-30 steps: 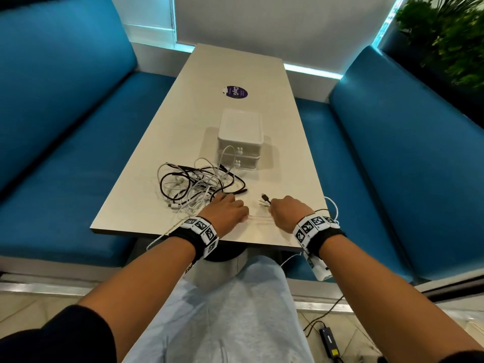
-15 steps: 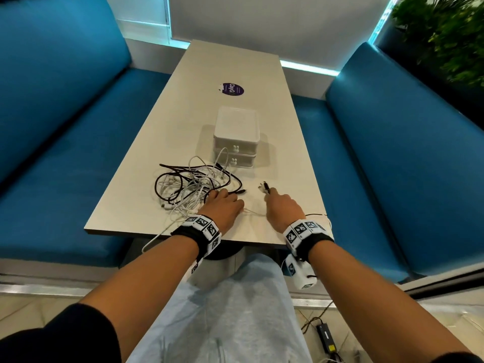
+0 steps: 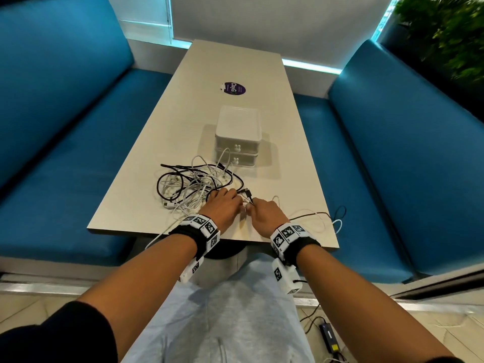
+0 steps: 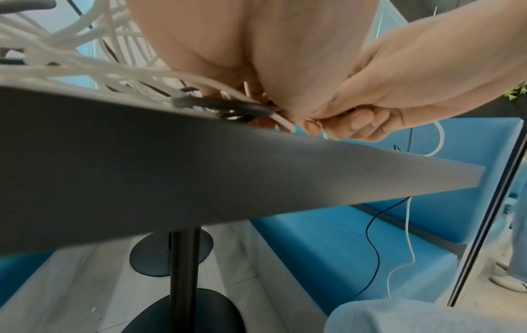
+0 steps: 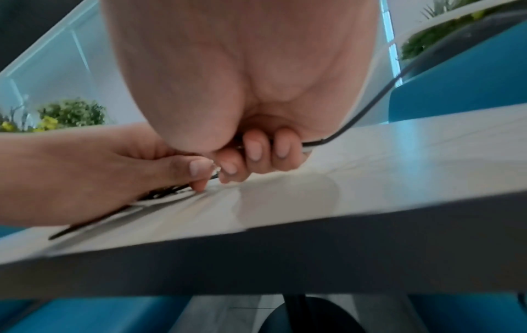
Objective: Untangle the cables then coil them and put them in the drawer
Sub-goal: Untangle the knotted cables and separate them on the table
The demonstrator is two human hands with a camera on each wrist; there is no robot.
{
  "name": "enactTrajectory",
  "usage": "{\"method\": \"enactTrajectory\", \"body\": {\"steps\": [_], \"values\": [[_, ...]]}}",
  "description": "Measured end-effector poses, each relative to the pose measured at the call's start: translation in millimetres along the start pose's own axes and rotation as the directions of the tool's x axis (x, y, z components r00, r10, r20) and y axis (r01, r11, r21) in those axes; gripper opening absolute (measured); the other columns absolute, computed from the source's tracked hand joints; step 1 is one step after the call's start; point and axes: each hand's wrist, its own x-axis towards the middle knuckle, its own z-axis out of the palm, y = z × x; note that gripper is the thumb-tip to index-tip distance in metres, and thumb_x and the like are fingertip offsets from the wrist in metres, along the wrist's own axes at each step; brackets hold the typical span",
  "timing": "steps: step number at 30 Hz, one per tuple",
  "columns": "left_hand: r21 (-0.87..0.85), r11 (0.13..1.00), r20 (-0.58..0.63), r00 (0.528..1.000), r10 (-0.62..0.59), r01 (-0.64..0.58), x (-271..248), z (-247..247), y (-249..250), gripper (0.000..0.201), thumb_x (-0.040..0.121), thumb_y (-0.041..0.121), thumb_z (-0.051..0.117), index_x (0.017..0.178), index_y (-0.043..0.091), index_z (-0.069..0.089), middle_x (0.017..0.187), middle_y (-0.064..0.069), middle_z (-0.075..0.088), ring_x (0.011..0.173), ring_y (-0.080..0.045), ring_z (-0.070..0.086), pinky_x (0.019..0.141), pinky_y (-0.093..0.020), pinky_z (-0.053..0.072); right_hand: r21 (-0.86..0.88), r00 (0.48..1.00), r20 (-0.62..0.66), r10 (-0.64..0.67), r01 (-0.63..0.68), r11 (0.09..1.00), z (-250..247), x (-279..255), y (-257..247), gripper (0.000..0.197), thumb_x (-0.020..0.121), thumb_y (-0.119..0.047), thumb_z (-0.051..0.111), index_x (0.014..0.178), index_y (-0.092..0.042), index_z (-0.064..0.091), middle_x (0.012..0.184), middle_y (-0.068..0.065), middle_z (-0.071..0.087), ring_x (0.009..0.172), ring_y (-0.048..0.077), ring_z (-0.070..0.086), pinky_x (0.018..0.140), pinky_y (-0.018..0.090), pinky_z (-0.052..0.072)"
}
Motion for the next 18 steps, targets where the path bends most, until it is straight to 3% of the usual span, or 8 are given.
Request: {"method": "enactTrajectory", "body": {"steps": [5,9,13,18], "values": [[0.039,0.997,0.0,0.997,0.071,-0.071,1.0,1.0,-6.2,0.024,0.102,0.025,0.039,0.119,0.018,0.054,0.122,-0.004,0.047,0.115,-0.026,0.04,0.098,-0.041,0.028,-0.231,0.999,0.005,-0.054,0.054,0.971,-14.3,-10.7,15.8,0.029,0.104,-0.038,0.033,0.109,-0.014,0.049,0.09,0.014,0.061,0.078,0.037,0.06,0.069,0.043,0.052],[0.071,0.996,-0.04,0.997,0.06,-0.057,-1.8,-1.8,-11.5,0.023,0.098,0.018,0.041,0.114,0.018,0.057,0.118,-0.003,0.049,0.114,-0.027,0.043,0.095,-0.041,0.028,-0.339,1.0,0.003,-0.006,0.006,0.941,-35.5,-13.4,41.8,0.026,0.105,-0.034,0.032,0.114,-0.016,0.049,0.093,0.013,0.061,0.081,0.037,0.063,0.068,0.04,0.051],[0.059,0.995,-0.049,0.995,0.085,-0.082,-1.2,-3.2,-26.2,0.017,0.091,0.01,0.053,0.102,0.019,0.062,0.109,-0.005,0.055,0.107,-0.032,0.048,0.086,-0.041,0.027,-0.369,0.988,-0.004,0.155,-0.145,0.918,-54.4,-28.2,82.8,0.024,0.104,-0.028,0.032,0.115,-0.015,0.05,0.085,0.008,0.058,0.079,0.033,0.063,0.066,0.037,0.048],[0.125,0.991,-0.015,0.999,0.05,-0.048,4.0,-2.6,-8.8,0.022,0.096,0.017,0.043,0.11,0.024,0.059,0.113,-0.002,0.052,0.11,-0.03,0.042,0.093,-0.043,0.028,-0.251,0.96,-0.118,0.253,-0.275,0.928,-48.7,-24.6,73.1,0.028,0.104,-0.029,0.029,0.113,-0.013,0.05,0.09,0.01,0.06,0.079,0.033,0.062,0.065,0.037,0.046]]}}
